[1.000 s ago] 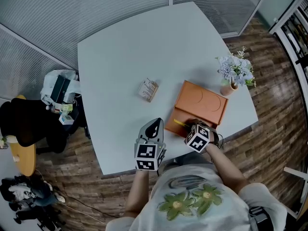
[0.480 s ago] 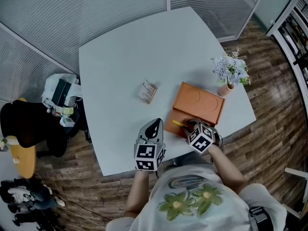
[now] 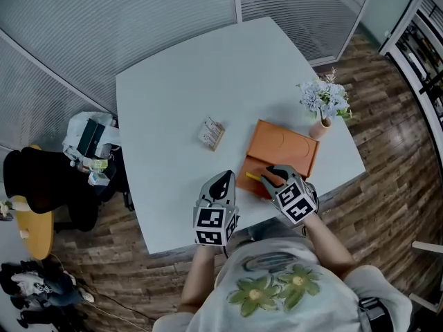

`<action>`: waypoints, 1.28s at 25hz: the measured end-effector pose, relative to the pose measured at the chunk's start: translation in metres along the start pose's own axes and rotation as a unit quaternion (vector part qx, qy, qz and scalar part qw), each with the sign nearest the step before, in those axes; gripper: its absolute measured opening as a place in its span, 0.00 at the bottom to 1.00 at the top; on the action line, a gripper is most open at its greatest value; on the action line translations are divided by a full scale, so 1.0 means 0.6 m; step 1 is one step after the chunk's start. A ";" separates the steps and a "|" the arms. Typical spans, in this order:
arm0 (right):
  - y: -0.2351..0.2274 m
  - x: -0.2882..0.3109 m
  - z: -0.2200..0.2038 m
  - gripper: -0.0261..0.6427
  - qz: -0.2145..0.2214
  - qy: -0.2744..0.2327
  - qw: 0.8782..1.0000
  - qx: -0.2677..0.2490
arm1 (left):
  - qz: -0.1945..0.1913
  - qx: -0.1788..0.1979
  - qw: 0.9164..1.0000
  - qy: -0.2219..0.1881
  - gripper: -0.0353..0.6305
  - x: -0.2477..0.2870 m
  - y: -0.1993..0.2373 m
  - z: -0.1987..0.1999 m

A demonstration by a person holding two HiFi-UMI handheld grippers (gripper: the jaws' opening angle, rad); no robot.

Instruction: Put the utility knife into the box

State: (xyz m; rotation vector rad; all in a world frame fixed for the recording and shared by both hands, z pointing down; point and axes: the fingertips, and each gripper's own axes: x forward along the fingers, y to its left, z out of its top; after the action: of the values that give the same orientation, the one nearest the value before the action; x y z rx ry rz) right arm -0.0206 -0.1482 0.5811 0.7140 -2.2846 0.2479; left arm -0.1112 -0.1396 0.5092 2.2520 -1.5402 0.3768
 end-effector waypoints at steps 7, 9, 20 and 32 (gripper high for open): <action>0.003 -0.062 0.059 0.13 -0.036 -0.074 0.997 0.008 | -0.013 -0.001 1.000 -0.011 0.05 -0.020 -0.029 0.008; 0.002 -0.082 0.073 0.05 -0.049 -0.098 0.994 0.012 | -0.017 0.001 1.000 -0.011 0.05 -0.025 -0.038 0.007; 0.010 -0.160 0.097 0.04 -0.067 -0.181 0.981 0.026 | -0.034 0.011 0.999 -0.020 0.05 -0.048 -0.082 0.013; 0.025 -0.187 0.091 0.04 -0.076 -0.187 0.979 0.020 | -0.040 0.016 0.999 -0.025 0.05 -0.064 -0.105 0.013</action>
State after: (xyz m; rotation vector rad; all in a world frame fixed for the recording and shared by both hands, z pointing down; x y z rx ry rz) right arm 0.0051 -0.1086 0.4645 1.0223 -2.5654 0.0917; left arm -0.0662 -0.0907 0.4756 2.3548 -1.4735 0.3272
